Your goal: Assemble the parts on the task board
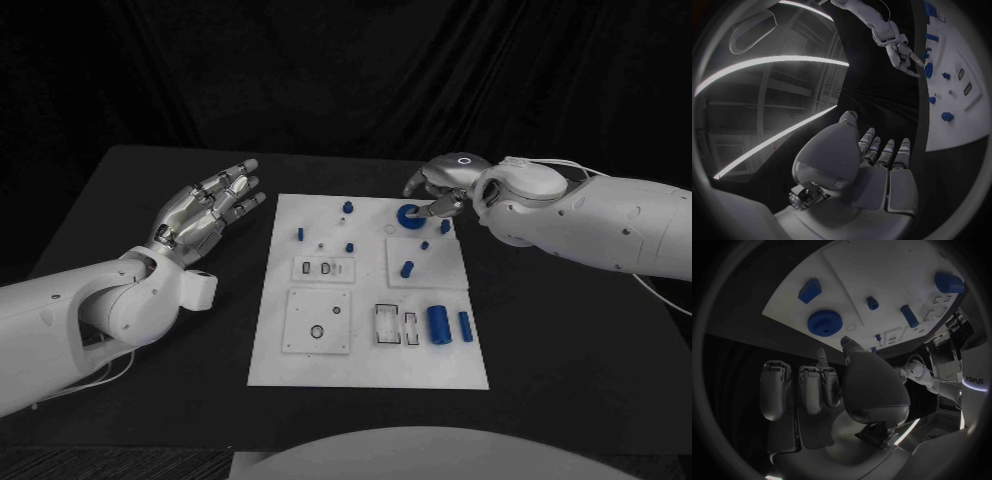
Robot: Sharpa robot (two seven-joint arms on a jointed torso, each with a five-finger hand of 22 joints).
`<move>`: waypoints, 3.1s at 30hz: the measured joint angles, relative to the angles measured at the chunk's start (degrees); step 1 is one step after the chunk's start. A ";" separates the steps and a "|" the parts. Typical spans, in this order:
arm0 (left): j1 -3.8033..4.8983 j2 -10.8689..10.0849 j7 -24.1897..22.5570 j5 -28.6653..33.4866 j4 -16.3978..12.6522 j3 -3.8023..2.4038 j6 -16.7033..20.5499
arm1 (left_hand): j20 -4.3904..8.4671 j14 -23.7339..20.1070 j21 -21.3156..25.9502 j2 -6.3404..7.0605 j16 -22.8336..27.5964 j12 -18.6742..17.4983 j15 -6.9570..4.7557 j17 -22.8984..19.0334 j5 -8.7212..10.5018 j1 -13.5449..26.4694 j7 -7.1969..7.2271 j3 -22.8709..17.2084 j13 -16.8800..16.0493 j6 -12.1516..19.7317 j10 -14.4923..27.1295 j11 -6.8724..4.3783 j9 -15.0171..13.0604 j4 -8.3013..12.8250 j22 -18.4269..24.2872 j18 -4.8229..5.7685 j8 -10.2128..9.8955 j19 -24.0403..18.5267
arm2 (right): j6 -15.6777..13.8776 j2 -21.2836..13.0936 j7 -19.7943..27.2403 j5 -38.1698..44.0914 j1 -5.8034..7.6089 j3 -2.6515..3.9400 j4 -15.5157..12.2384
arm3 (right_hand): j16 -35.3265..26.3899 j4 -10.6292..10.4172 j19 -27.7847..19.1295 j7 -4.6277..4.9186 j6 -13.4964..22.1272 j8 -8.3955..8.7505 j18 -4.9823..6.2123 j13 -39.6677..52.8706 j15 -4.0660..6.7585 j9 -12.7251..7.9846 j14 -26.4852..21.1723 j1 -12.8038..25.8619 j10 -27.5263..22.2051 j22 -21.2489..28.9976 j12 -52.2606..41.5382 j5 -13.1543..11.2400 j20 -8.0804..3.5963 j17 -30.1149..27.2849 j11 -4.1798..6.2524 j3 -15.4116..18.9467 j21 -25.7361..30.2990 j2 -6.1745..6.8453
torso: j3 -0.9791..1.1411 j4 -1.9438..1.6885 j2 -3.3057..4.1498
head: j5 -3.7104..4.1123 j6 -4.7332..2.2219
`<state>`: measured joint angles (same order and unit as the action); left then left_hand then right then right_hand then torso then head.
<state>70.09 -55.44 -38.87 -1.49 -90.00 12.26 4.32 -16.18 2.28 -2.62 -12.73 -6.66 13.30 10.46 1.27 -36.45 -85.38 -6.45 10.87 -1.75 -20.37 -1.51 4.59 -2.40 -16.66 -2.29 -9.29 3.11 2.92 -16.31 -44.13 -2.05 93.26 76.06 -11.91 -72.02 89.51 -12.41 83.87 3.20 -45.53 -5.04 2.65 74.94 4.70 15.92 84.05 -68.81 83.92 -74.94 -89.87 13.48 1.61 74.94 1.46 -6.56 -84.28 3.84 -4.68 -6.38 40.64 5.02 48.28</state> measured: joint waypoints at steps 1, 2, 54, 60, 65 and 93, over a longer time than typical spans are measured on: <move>0.00 -0.03 0.00 0.00 0.00 0.00 -0.02 | 0.00 0.00 0.00 0.00 0.00 0.00 0.00 0.00 0.00 0.00 0.00 0.00 0.00 0.00 0.00 0.00 0.00 0.00 0.00 0.00 0.00 0.00 | 0.17 -0.05 -0.20 -0.03 -0.17 0.00 0.06 | 0.00 0.00 0.07 0.00 0.00 0.00 0.00 0.00 0.00 0.00 0.00 0.00 0.00 0.00 0.00 0.00 -0.07 0.00 0.00 0.00 -0.05 0.00 | -0.01 0.00 0.01 | 0.00 0.00; 0.00 -0.05 0.00 0.00 0.00 0.00 -0.02 | 0.00 0.00 0.00 0.00 0.00 0.00 0.00 0.02 0.00 0.00 0.00 0.00 0.00 0.00 0.00 0.00 0.00 0.00 0.00 0.00 0.00 0.00 | 0.29 -0.07 -0.33 -0.05 -0.28 0.00 0.08 | 0.00 0.00 0.07 0.00 0.00 0.00 0.00 0.00 0.00 0.00 0.00 0.00 0.00 0.00 0.00 0.00 -0.07 0.00 0.00 0.00 -0.05 0.00 | -0.01 0.00 0.01 | -0.05 0.03; -0.13 -0.41 0.00 -0.01 0.19 0.00 -0.84 | -0.21 0.20 -0.23 0.00 -0.21 0.00 0.20 0.05 -0.45 -0.46 0.01 -0.47 0.00 0.41 0.21 0.20 0.00 0.15 0.02 0.00 0.00 0.21 | -0.27 0.03 -0.44 -0.56 -1.98 0.00 -0.37 | -0.54 6.83 0.27 1.53 -7.11 -4.61 0.03 -0.02 0.52 1.07 -0.11 -6.12 -0.01 0.04 0.01 13.57 -0.29 -0.03 -0.01 -2.70 1.08 -0.23 | 0.02 -0.02 -0.01 | -0.63 0.99; -0.13 -0.47 0.00 -0.01 0.18 0.00 -0.92 | -0.21 0.41 -0.23 0.23 -0.43 0.40 0.41 0.05 -0.72 -0.69 0.01 -0.63 0.00 0.41 0.21 0.20 0.00 0.31 -0.06 -0.01 0.00 0.21 | -0.80 0.33 -0.31 -0.54 -0.09 0.01 -2.54 | -0.54 6.91 0.27 1.52 -7.11 -4.68 0.03 -0.02 0.52 1.07 -0.11 -6.05 -0.01 0.04 0.01 13.97 -0.29 -0.03 -0.01 -2.64 0.03 -0.30 | -0.01 0.07 -0.04 | -0.76 0.88; -0.14 -0.22 0.00 -0.01 0.18 0.00 -1.01 | -0.21 0.41 -0.23 0.47 -0.43 0.40 0.41 0.05 -0.72 -0.92 0.01 -0.79 0.00 0.41 0.21 0.19 0.00 0.47 -0.05 -0.01 0.00 0.21 | -1.00 1.45 -0.20 -0.72 0.61 0.04 -3.26 | -0.54 6.91 0.27 1.52 -7.10 -4.68 0.03 -0.03 0.52 1.07 -0.11 -5.81 -0.01 0.04 0.01 13.99 -0.29 -0.03 -0.01 -2.63 -0.25 -0.54 | -0.07 0.09 -0.17 | -0.64 0.97; -0.14 0.33 -0.01 -0.01 0.38 0.01 -1.30 | -0.21 0.40 -0.22 0.53 -0.43 1.36 0.82 0.09 -0.93 -1.44 0.00 -1.27 -0.15 0.40 -0.03 0.85 0.00 0.62 -0.04 0.00 0.00 0.21 | 0.33 14.24 1.93 -2.07 0.50 0.02 4.12 | -0.30 6.79 0.27 1.50 -7.08 -4.69 0.03 -0.03 0.51 1.08 -0.11 -5.28 -0.01 0.01 0.01 13.87 -0.29 -0.04 -0.01 -2.71 -0.25 -0.58 | 0.02 -0.07 0.02 | -0.10 1.08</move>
<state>69.95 -55.12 -38.88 -1.50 -89.62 12.27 3.02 -16.38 2.69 -2.85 -12.21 -7.09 14.66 11.27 1.36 -37.38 -86.82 -6.45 9.61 -1.90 -19.96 -1.53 5.44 -2.40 -16.04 -2.34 -9.30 3.11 3.13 -15.98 -29.89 -0.12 91.19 76.56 -11.89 -67.90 89.20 -5.62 84.14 4.70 -52.62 -9.73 2.67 74.91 5.22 17.00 83.93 -74.09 83.91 -74.93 -89.86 27.34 1.32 74.91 1.46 -9.27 -84.53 3.25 -4.66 -6.45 40.65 4.92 49.37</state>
